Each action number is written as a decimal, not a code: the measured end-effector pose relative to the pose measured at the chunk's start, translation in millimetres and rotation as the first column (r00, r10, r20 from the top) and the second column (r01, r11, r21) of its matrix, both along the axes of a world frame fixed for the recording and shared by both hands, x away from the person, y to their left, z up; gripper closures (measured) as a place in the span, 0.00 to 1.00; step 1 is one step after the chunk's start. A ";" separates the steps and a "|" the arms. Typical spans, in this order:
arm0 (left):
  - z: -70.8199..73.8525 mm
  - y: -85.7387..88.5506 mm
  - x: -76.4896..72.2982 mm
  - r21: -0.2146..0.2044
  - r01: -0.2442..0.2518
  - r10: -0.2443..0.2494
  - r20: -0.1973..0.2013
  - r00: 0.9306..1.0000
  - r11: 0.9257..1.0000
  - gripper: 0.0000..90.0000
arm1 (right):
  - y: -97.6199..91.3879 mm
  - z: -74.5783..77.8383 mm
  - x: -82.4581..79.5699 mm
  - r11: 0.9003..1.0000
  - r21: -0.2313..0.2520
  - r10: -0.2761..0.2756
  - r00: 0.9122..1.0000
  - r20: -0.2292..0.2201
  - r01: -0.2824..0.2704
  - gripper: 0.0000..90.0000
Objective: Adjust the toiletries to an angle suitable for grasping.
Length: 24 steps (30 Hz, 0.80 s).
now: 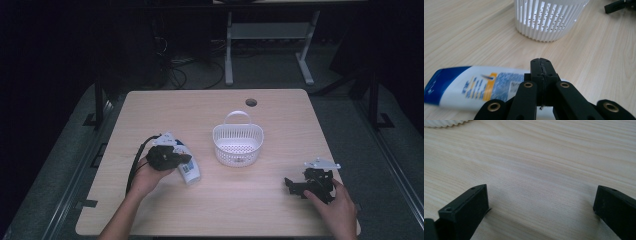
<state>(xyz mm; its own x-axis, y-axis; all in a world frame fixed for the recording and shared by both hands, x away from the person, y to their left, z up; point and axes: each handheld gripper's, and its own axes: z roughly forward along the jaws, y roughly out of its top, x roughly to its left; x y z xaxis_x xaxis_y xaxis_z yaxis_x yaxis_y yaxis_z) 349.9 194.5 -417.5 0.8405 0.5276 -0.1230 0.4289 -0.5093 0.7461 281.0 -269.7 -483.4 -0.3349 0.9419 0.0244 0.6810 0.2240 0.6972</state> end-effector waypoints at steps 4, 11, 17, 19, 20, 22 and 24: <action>-5.3 -11.5 4.4 -0.002 0.013 -0.013 -0.009 1.000 1.000 1.00 | 0.0 0.0 0.0 1.000 0.000 0.000 1.000 0.000 0.000 0.00; -11.9 -23.2 7.8 0.003 0.021 -0.021 -0.023 1.000 1.000 1.00 | 0.0 0.0 0.0 1.000 0.000 0.000 1.000 0.000 0.000 0.00; -18.0 -31.3 6.8 0.045 0.044 -0.042 -0.045 0.998 0.998 1.00 | 0.0 0.0 0.0 1.000 0.000 0.000 1.000 0.000 0.000 0.00; -19.3 -33.0 6.4 0.059 0.050 -0.047 -0.051 0.998 0.997 1.00 | 0.0 0.0 0.0 1.000 0.000 0.000 1.000 0.000 0.000 0.00; -20.5 -34.5 6.0 0.068 0.053 -0.050 -0.056 0.997 0.996 1.00 | 0.0 0.0 0.0 1.000 0.000 0.000 1.000 0.000 0.000 0.00; -22.6 -37.1 5.3 0.080 0.058 -0.053 -0.062 0.997 0.995 1.00 | 0.0 0.0 0.0 1.000 0.000 0.000 1.000 0.000 0.000 0.00; -23.8 -39.2 4.9 0.097 0.065 -0.059 -0.061 0.996 0.993 1.00 | 0.0 -0.1 0.0 1.000 0.000 0.000 1.000 0.000 0.000 0.00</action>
